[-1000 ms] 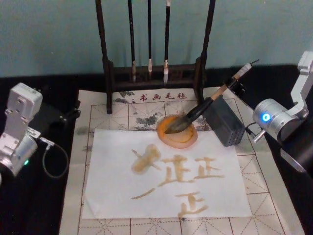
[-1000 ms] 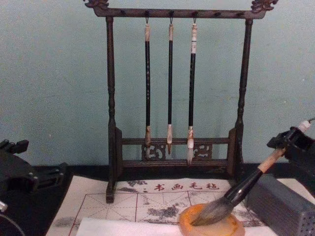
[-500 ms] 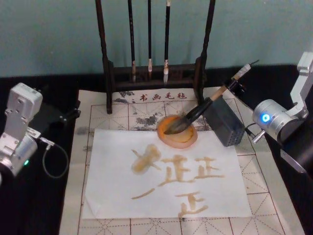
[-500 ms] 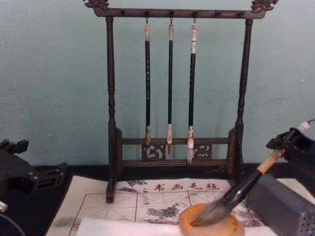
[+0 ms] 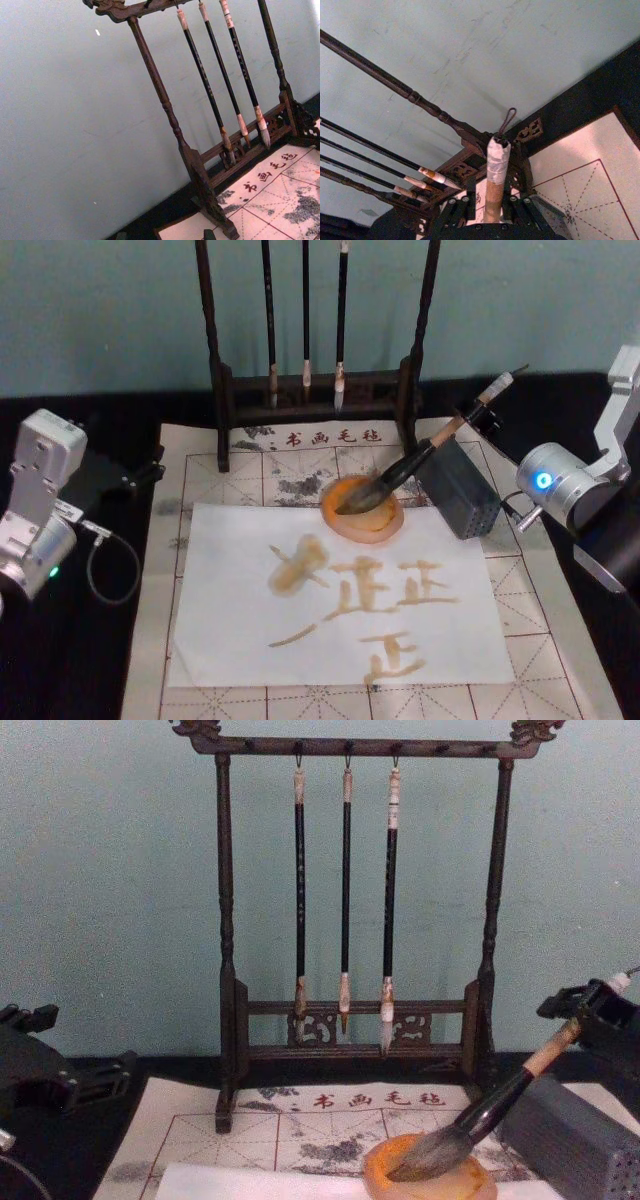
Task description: Pick up the brush from the inkstone, write on the paper, then place the brush back to its original position.
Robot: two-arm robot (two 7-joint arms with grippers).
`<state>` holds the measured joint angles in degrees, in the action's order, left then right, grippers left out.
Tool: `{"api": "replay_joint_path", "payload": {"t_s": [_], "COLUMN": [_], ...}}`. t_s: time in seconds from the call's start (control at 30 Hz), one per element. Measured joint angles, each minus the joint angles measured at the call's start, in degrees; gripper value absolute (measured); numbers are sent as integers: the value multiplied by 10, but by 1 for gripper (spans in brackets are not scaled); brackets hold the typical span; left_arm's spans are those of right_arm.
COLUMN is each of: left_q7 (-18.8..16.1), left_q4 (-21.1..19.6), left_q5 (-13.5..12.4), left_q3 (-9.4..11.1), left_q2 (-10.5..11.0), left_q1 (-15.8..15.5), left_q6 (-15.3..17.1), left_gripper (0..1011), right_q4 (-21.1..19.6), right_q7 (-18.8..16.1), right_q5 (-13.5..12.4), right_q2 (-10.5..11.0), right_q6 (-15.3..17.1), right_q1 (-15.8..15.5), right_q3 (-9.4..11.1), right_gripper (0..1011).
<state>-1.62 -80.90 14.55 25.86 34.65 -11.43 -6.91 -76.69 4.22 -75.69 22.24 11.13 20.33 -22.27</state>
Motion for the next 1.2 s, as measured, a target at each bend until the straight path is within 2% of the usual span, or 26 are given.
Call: {"api": "replay_joint_path", "payload": {"t_s": [0.17,0.23,0.5,0.53,0.63,0.77,1.2], "left_q7": [0,0,0,0,0,0,0], "left_q4": [0,0,0,0,0,0,0], "left_q5": [0,0,0,0,0,0,0], "left_q3": [0,0,0,0,0,0,0], "left_q2": [0,0,0,0,0,0,0], "left_q1": [0,0,0,0,0,0,0], "left_q6": [0,0,0,0,0,0,0], "left_gripper": [1001,1001,1001,1001,1001,1001,1001], "right_q4": [0,0,0,0,0,0,0], "right_q7": [0,0,0,0,0,0,0], "right_q5": [0,0,1,1,1,1,1], "right_q2": [0,0,0,0,0,0,0], "right_q6": [0,0,1,1,1,1,1], "right_q1": [0,0,0,0,0,0,0], "right_q3": [0,0,0,0,0,0,0], "right_gripper": [462,494,794,794,900,986,1000]}}
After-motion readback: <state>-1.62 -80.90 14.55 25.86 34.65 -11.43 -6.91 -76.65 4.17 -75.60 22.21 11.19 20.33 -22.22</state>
